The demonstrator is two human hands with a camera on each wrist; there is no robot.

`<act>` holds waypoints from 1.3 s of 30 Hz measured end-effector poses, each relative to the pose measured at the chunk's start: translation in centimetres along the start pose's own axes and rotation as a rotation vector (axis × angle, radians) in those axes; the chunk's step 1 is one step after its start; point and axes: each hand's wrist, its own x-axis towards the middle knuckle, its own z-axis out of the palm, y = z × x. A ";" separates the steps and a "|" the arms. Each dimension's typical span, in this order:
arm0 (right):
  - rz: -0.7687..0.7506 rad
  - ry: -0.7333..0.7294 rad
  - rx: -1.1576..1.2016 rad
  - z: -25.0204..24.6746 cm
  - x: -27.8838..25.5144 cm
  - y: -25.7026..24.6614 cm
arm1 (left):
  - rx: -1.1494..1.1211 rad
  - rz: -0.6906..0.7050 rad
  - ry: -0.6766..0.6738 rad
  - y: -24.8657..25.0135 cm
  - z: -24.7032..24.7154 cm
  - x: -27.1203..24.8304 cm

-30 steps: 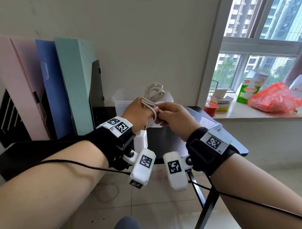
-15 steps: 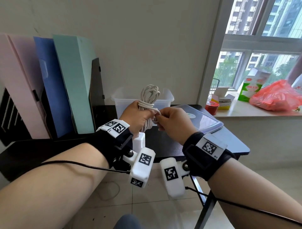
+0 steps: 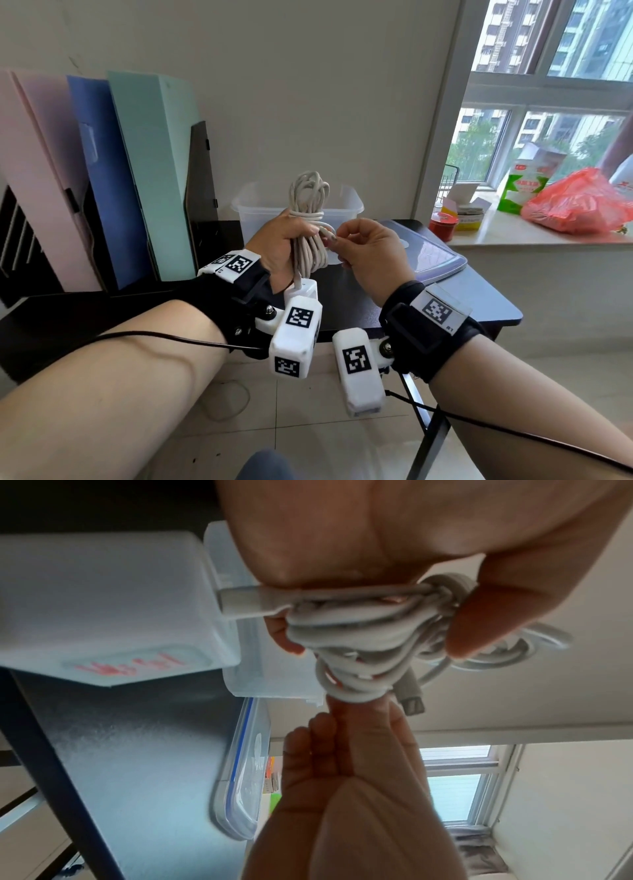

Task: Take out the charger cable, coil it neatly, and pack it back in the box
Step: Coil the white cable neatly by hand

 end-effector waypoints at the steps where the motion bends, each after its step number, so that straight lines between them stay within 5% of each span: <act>1: -0.017 0.012 -0.033 0.1 -0.1 0.0 | -0.014 -0.006 0.028 0.0 0.1 0.0; 11: -0.166 0.016 -0.378 1.0 -0.8 -1.1 | -0.022 0.029 0.356 0.0 -0.2 1.7; 14: -0.122 -0.089 -0.393 1.1 -1.0 -1.3 | -0.023 0.060 0.408 0.4 -0.3 2.0; 17: -0.074 -0.204 -0.370 1.6 -0.9 -1.4 | -0.086 0.035 0.410 0.8 -0.3 2.3; 22: -0.067 -0.175 -0.359 2.4 0.2 -1.6 | -0.247 -0.098 0.298 0.8 -0.1 2.6; 39: -0.051 -0.035 -0.148 3.4 5.4 -3.6 | -0.048 0.046 0.266 4.1 -0.8 4.9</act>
